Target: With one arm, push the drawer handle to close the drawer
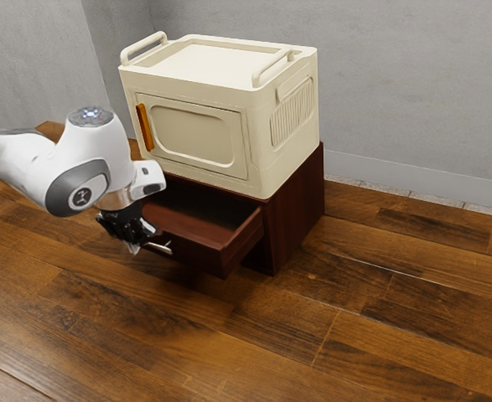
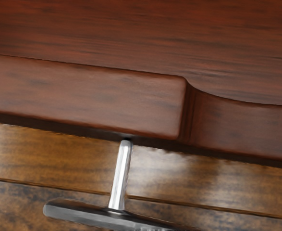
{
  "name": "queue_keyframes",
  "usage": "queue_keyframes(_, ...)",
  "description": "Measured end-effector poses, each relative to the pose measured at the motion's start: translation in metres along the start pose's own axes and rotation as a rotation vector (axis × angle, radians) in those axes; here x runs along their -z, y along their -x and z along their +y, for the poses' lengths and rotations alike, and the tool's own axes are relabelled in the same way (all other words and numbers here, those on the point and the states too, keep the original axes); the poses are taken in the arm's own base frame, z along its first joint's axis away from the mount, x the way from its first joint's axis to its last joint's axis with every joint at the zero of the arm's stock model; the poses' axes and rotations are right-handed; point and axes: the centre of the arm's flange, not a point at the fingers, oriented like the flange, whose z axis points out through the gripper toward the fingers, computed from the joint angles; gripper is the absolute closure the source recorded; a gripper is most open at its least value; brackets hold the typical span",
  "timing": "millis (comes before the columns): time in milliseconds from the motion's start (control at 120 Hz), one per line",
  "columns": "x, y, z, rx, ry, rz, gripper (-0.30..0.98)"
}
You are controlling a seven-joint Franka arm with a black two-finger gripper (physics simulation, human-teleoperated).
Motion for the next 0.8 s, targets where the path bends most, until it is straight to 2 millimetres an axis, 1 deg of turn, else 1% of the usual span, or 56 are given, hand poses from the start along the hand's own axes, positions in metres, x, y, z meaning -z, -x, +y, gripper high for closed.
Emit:
queue_keyframes(183,0.002,-0.010,0.009,-0.028,0.003,0.083,0.79)
queue_keyframes(367,-0.004,-0.022,0.021,-0.044,0.018,0.148,0.79)
queue_keyframes(500,-0.009,-0.035,0.023,-0.041,0.024,0.188,0.79)
queue_keyframes(575,-0.008,-0.045,0.023,-0.036,0.028,0.215,0.79)
queue_keyframes(683,-0.012,-0.053,0.023,-0.030,0.032,0.241,0.79)
queue_keyframes(800,-0.016,-0.072,0.026,-0.027,0.031,0.272,0.79)
